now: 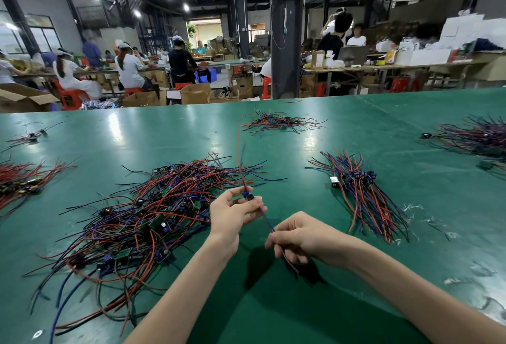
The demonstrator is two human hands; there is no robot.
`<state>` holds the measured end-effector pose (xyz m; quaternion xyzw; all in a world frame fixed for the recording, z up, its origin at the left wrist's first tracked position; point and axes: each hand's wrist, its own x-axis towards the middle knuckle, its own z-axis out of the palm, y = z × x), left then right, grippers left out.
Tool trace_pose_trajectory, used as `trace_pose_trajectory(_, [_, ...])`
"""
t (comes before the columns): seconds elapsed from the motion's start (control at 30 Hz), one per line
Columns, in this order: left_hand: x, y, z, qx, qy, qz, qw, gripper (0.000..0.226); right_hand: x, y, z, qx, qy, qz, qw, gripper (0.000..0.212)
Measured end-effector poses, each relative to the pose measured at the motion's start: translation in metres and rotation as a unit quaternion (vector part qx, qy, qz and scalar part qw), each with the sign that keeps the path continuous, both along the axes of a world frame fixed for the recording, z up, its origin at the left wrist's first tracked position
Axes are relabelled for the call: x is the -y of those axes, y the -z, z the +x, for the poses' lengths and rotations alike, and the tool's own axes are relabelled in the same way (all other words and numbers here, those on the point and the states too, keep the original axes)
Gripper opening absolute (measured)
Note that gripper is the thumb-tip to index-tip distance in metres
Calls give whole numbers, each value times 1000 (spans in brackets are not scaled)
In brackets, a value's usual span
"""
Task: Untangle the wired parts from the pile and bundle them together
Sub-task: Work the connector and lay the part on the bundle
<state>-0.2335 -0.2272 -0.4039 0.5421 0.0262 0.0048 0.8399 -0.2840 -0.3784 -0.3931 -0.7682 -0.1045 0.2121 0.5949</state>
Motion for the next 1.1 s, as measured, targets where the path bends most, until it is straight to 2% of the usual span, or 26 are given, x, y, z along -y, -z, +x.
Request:
trace_pose_trajectory(0.17, [-12, 1, 10, -19, -49, -31, 998, 24, -3, 0, -3, 6, -42, -37, 998, 21])
trace_pose_trajectory(0.33, [-12, 2, 13, -16, -19, -69, 997, 23, 4, -3, 1, 28, 2, -34, 999, 25])
trace_pose_trajectory(0.4, [-11, 2, 14, -16, 11, -64, 998, 31, 10, -6, 5, 35, 35, -25, 998, 25])
trace_pose_trajectory(0.57, [-7, 4, 14, -27, 118, -79, 989, 72, 31, -19, 23, 65, 142, 18, 988, 24])
trace_pose_trajectory(0.73, [-3, 5, 13, -31, 146, -64, 987, 61, 71, -37, 42, 155, 280, 50, 946, 24])
trace_pose_trajectory(0.8, [-4, 5, 13, -36, 146, -64, 987, 54, 90, -41, 47, 163, 337, 65, 925, 24])
trace_pose_trajectory(0.9, [-3, 3, 12, -42, 141, -63, 987, 45, 116, -42, 47, 101, 366, 52, 924, 25])
trace_pose_trajectory(1.0, [-3, 3, 11, -48, 138, -62, 987, 37, 128, -41, 41, -8, 317, -38, 948, 23])
trace_pose_trajectory(1.1, [-4, 3, 9, -46, 135, -50, 989, 29, 129, -42, 37, -48, 292, -132, 946, 23])
